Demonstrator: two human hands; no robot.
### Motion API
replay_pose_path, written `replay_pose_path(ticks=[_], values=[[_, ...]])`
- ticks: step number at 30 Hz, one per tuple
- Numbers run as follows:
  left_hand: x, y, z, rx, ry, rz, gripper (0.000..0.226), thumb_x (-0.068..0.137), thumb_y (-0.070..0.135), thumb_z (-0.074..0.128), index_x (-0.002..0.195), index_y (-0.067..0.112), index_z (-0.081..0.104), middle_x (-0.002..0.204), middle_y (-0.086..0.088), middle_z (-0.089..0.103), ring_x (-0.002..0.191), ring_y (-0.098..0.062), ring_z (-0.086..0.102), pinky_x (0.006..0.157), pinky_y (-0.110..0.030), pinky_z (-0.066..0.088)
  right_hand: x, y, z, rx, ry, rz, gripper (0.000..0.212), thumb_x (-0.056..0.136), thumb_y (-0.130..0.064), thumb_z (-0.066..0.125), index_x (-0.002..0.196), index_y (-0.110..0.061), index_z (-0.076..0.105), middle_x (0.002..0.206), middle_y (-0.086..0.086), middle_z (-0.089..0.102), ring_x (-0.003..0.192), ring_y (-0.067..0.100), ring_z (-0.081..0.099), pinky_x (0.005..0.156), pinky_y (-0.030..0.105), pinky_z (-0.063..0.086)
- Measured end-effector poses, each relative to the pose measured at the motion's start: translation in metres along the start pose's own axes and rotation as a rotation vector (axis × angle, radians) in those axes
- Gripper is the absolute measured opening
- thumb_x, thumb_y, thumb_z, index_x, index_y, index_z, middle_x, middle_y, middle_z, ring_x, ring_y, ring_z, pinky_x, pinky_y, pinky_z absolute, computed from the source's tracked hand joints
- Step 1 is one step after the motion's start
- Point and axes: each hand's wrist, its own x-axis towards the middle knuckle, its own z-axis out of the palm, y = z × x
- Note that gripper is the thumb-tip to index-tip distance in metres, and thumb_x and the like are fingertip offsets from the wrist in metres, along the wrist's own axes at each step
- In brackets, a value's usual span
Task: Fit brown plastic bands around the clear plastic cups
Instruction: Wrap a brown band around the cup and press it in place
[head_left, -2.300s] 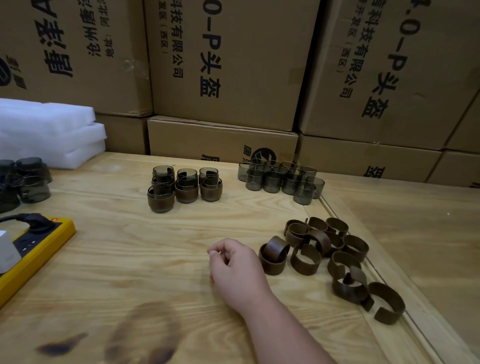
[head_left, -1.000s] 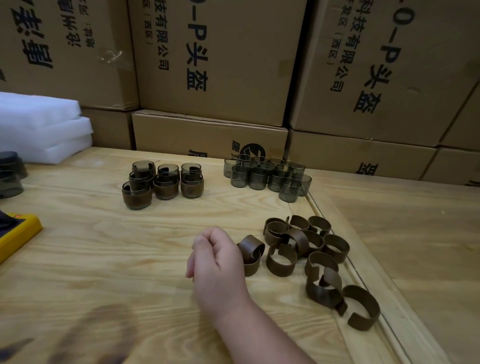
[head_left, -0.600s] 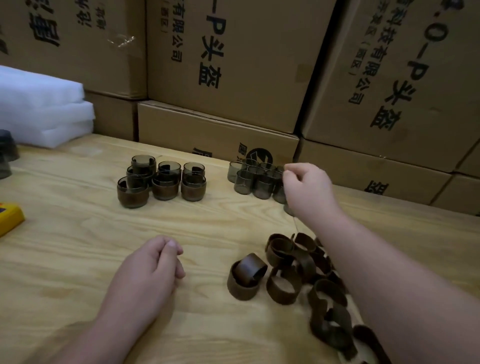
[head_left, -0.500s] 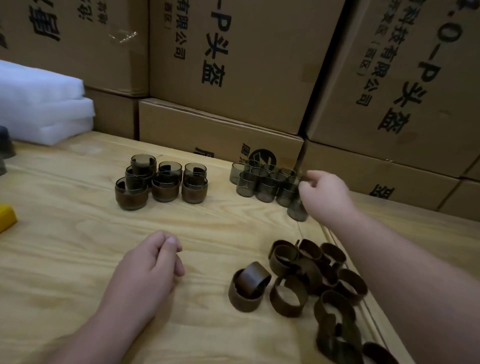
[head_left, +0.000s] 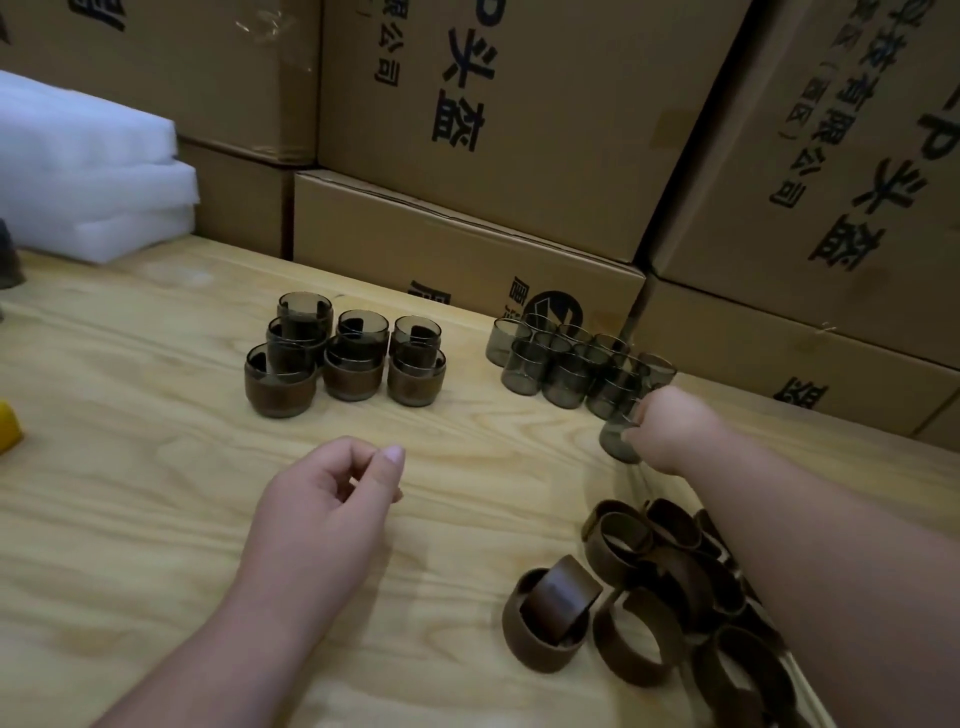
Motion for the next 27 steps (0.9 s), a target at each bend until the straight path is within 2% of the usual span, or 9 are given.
replay_pose_path(ticks=[3, 6, 9, 11, 13, 15, 18, 22, 27], values=[[0.008, 0.000, -0.003, -0.108, 0.027, -0.026, 0.026, 0.091, 0.040, 0.070, 0.071, 0.024, 0.068, 0.053, 0.006, 0.054, 0.048, -0.005, 0.046, 0.046, -0.015, 0.038, -0.012, -0.007, -0.001, -0.022, -0.007, 0.001, 0.018, 0.098, -0.017, 0.064, 0.113, -0.009, 0.070, 0.094, 0.008, 0.068, 0.087, 0.023, 0.068, 0.079, 0.035, 0.062], [0.019, -0.003, -0.005, -0.188, 0.081, -0.039, 0.032, 0.093, 0.038, 0.071, 0.070, 0.018, 0.066, 0.052, 0.009, 0.052, 0.049, -0.005, 0.046, 0.047, -0.015, 0.040, -0.040, -0.031, -0.003, 0.156, 0.057, -0.063, 0.011, 0.099, -0.025, 0.064, 0.103, -0.016, 0.070, 0.087, 0.003, 0.068, 0.078, 0.019, 0.067, 0.061, 0.031, 0.055], [0.027, -0.004, -0.007, -0.249, 0.100, -0.065, 0.029, 0.096, 0.036, 0.069, 0.074, 0.017, 0.069, 0.054, 0.005, 0.058, 0.050, -0.004, 0.052, 0.056, -0.017, 0.048, -0.089, -0.066, 0.001, 0.569, 0.138, -0.141, 0.005, 0.098, -0.033, 0.066, 0.094, -0.030, 0.067, 0.086, -0.008, 0.067, 0.073, 0.010, 0.067, 0.055, 0.023, 0.049], [0.027, -0.002, -0.006, -0.465, 0.017, -0.116, 0.021, 0.095, 0.039, 0.067, 0.088, 0.022, 0.076, 0.070, 0.003, 0.068, 0.070, -0.008, 0.067, 0.078, -0.033, 0.057, -0.129, -0.091, 0.014, 0.978, 0.103, -0.171, 0.006, 0.097, -0.033, 0.067, 0.091, -0.033, 0.070, 0.087, -0.007, 0.072, 0.074, 0.009, 0.072, 0.065, 0.028, 0.060], [0.024, 0.002, -0.005, -0.693, -0.156, -0.173, 0.040, 0.090, 0.051, 0.070, 0.115, 0.020, 0.072, 0.099, -0.002, 0.077, 0.095, -0.019, 0.074, 0.088, -0.042, 0.056, -0.165, -0.114, 0.033, 1.417, 0.004, -0.199, 0.013, 0.097, -0.023, 0.069, 0.087, -0.022, 0.077, 0.083, -0.001, 0.077, 0.070, 0.010, 0.074, 0.070, 0.031, 0.064], [0.021, 0.003, -0.004, -0.749, -0.273, -0.169, 0.060, 0.080, 0.055, 0.075, 0.128, 0.019, 0.065, 0.114, -0.011, 0.076, 0.096, -0.023, 0.073, 0.076, -0.037, 0.057, -0.186, -0.134, 0.051, 1.781, -0.115, -0.157, 0.013, 0.096, -0.014, 0.069, 0.087, -0.010, 0.079, 0.082, 0.010, 0.077, 0.065, 0.014, 0.070, 0.065, 0.030, 0.062], [0.023, 0.001, -0.006, -0.679, -0.240, -0.145, 0.063, 0.064, 0.050, 0.083, 0.122, 0.034, 0.066, 0.104, -0.007, 0.075, 0.064, -0.013, 0.065, 0.045, -0.023, 0.048, -0.192, -0.151, 0.067, 2.117, -0.326, -0.066, 0.017, 0.084, -0.016, 0.071, 0.087, -0.001, 0.079, 0.081, 0.015, 0.074, 0.054, 0.012, 0.058, 0.055, 0.026, 0.054], [0.025, 0.000, -0.003, -0.638, -0.149, -0.151, 0.058, 0.063, 0.041, 0.089, 0.117, 0.035, 0.068, 0.085, 0.001, 0.076, 0.052, -0.015, 0.060, 0.043, -0.026, 0.048, -0.175, -0.152, 0.080, 2.021, -0.348, -0.191, 0.017, 0.090, -0.020, 0.068, 0.093, -0.012, 0.083, 0.081, 0.013, 0.069, 0.054, 0.011, 0.054, 0.054, 0.023, 0.046], [0.028, -0.001, 0.000, -0.779, -0.048, -0.261, 0.063, 0.070, 0.047, 0.084, 0.125, 0.021, 0.068, 0.106, -0.017, 0.076, 0.091, -0.033, 0.073, 0.077, -0.046, 0.059, -0.164, -0.148, 0.090, 1.687, -0.139, -0.272, 0.027, 0.089, -0.032, 0.072, 0.116, -0.027, 0.073, 0.088, -0.010, 0.071, 0.069, 0.007, 0.064, 0.063, 0.021, 0.053]])
